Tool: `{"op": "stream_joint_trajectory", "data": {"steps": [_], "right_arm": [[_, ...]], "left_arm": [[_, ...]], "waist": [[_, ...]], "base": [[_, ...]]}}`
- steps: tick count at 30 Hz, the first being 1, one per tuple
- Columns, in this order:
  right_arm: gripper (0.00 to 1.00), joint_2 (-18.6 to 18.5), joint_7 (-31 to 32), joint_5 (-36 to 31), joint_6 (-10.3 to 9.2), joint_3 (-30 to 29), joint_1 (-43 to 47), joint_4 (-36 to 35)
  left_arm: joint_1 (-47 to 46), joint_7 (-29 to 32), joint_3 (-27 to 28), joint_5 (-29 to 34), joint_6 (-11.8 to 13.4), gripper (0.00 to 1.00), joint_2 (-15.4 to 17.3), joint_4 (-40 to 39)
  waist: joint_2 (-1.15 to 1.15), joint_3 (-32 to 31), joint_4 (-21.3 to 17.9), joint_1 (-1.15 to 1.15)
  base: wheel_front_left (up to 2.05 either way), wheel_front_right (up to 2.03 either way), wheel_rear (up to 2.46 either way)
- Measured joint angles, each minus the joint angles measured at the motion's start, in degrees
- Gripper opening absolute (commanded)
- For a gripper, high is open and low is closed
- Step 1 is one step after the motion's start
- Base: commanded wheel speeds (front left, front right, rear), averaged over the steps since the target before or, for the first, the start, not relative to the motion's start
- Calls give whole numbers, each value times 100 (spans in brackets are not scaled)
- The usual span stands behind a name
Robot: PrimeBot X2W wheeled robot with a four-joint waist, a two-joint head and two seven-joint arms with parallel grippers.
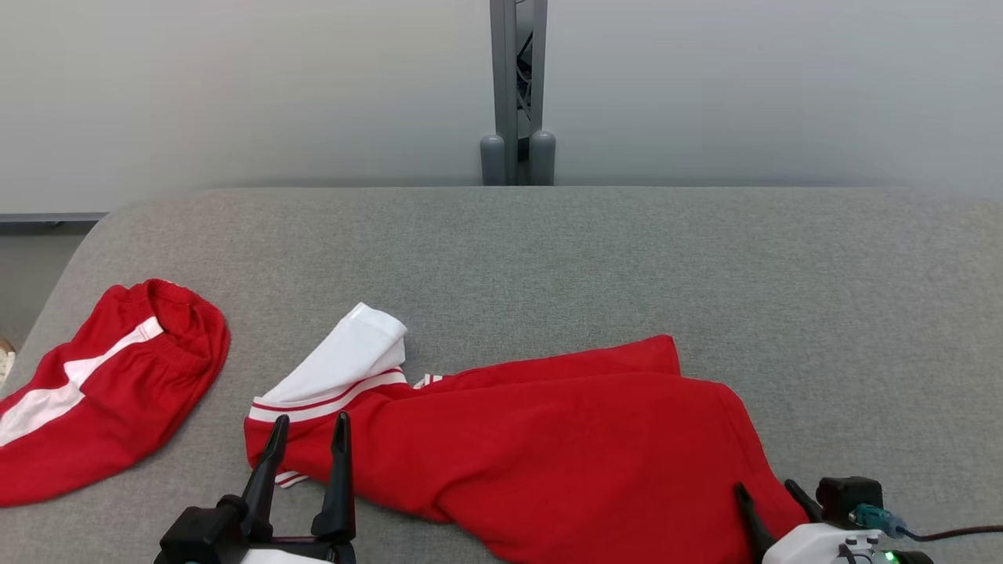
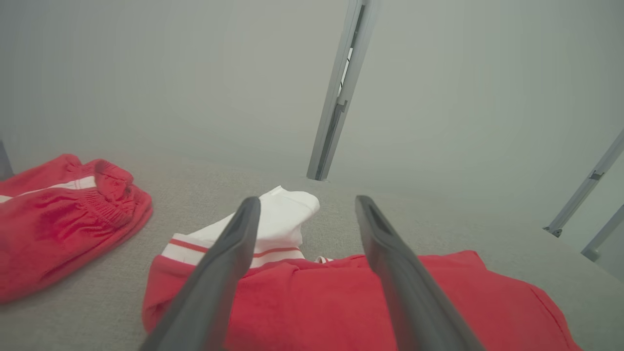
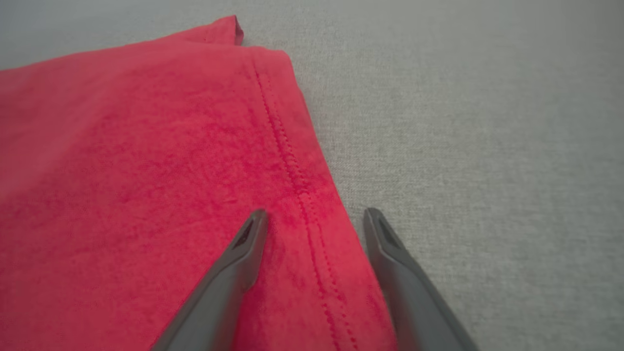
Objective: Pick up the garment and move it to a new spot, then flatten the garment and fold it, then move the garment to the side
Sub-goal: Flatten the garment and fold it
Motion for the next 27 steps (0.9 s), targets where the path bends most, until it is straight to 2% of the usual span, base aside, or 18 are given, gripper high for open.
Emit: {"op": "stream_joint_trajectory", "data": {"steps": [1,2,3,4,8,13,19,27], "right_arm": [[100,-3,10,8,0,0,-51,113],[76,-10,41,40,0,-4,-104,209],[21,-13,45,113,0,23,-154,277],[0,-15,46,189,0,60,-190,328],[0,-2,59,333,0,269,-285,469],[0,-55,62,376,27,321,-324,478],[0,-611,111,399,15,-34,-181,336],[0,-823,545,396,14,-348,97,73]], "left_arm": [[-3,0,-5,0,-1,100,0,4],[-3,1,-11,0,-1,100,0,9],[-3,1,-9,2,-1,100,0,9],[-3,0,-4,2,-1,100,2,10],[5,0,62,11,0,100,2,-19],[37,0,79,8,0,100,0,-48],[23,0,68,-2,-2,100,0,-55],[-98,0,48,-1,-8,100,-1,-48]], "waist": [[0,-3,31,0],[0,-4,59,0],[0,-4,84,0],[0,-2,100,0],[0,1,34,0],[0,9,-250,0],[0,3,-836,0],[0,54,-1218,0]], "base": [[0,0,0],[0,0,0],[0,0,0],[0,0,0],[0,0,0],[0,0,0],[0,0,0],[0,0,0]]}}
